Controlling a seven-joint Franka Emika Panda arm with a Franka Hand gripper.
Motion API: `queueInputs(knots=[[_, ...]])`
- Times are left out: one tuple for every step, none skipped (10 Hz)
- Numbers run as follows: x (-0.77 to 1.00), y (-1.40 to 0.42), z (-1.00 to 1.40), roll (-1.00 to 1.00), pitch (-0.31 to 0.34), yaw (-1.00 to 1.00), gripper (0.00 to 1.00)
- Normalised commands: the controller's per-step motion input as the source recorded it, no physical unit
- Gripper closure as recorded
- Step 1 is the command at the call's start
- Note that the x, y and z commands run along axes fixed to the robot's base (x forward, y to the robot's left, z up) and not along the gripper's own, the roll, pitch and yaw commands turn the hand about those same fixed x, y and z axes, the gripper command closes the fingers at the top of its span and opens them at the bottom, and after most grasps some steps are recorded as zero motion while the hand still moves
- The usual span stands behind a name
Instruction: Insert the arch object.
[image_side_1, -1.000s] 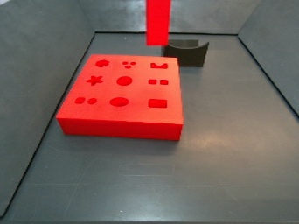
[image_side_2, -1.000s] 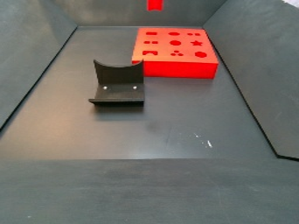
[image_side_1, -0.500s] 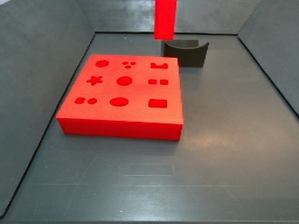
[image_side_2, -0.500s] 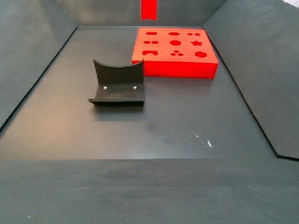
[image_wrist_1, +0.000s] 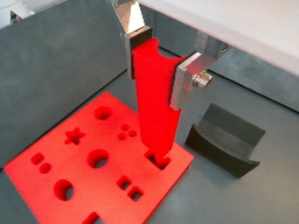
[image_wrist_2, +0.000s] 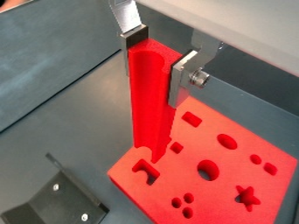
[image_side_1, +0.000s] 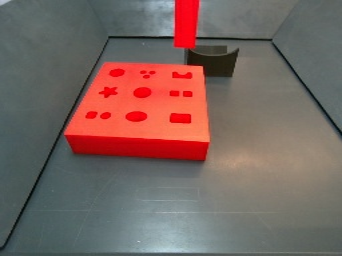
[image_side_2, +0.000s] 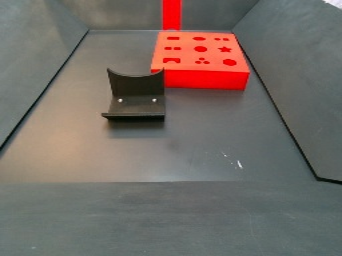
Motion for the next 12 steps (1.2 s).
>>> queueInputs(knots=[[0.0,0.0,-0.41,-0.12,-0.119,0.07,1.0],[0.0,0.0,-0.6,-0.04,-0.151,0.04,1.0],[0.0,0.0,-0.61,0.0,-0.179,0.03,1.0],[0.11,0.0,-0.44,0.04,-0.16,0.0,1.0],[0.05,0.13,-0.33,0.0,-0.14,0.05,1.0],[-0.11,0.13,-0.19,0.0,-0.091,0.06,1.0],[-0.13,0.13,-0.03,0.0,-0.06,0.07,1.0],[0.0,0.19,0.0,0.0,0.0,0.19,1.0],[0.11,0.04,-0.1,0.03,0.0,0.25,1.0],[0.24,0.02,-0.17,0.05,0.0,0.21,1.0],[0.03,0.0,-0.16,0.06,0.0,0.16,1.0],[0.0,0.0,-0.16,0.0,-0.001,0.08,1.0]])
